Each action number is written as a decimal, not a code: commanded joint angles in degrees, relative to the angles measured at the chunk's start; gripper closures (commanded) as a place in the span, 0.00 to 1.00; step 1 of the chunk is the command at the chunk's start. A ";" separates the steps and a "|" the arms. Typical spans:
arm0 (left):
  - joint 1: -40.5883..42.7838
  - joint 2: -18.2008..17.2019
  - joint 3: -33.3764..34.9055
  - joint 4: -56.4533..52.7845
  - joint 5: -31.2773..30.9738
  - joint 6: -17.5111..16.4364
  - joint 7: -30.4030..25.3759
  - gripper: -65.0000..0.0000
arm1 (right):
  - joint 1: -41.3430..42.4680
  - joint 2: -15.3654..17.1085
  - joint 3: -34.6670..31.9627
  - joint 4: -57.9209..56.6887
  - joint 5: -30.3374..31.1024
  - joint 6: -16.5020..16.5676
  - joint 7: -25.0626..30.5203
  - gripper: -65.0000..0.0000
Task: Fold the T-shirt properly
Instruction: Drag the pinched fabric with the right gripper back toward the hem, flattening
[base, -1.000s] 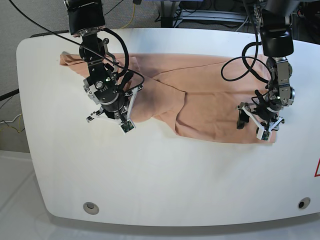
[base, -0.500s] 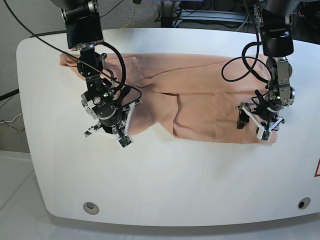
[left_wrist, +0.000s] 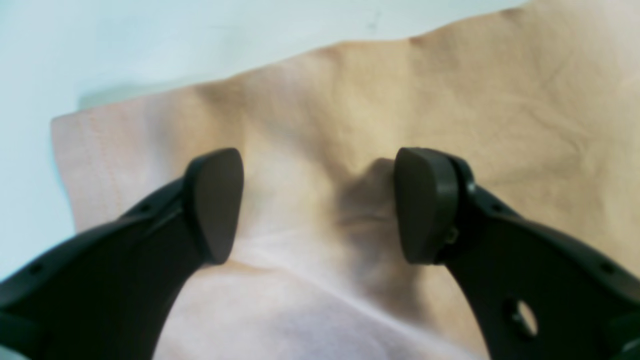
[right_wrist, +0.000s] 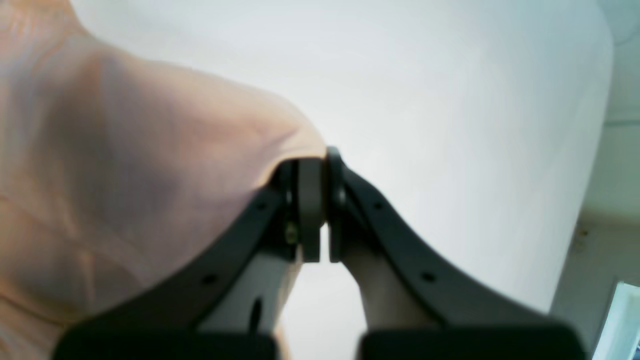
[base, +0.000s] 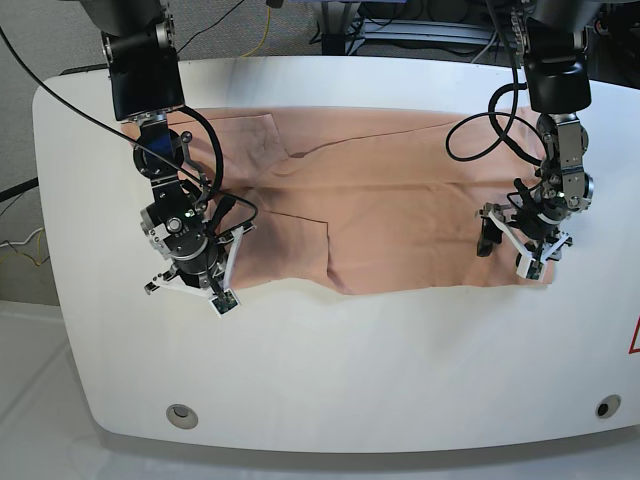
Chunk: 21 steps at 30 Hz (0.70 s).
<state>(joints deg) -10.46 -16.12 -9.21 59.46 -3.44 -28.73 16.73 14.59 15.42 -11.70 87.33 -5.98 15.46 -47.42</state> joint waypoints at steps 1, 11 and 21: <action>-0.75 -0.89 -0.15 0.71 0.85 0.29 0.81 0.32 | 2.16 1.42 0.50 -0.69 -0.40 -0.12 2.28 1.00; -0.75 -0.89 -0.15 0.71 0.85 0.29 0.81 0.32 | 2.60 2.03 5.86 -5.79 -0.40 -0.04 5.79 1.00; -0.75 -0.89 -0.15 0.71 0.85 0.29 0.81 0.32 | 5.32 2.82 6.21 -10.19 -0.40 -0.04 9.92 1.00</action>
<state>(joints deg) -10.46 -16.08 -9.21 59.46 -3.46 -28.77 16.86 17.74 17.02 -5.96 76.64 -5.78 16.49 -39.35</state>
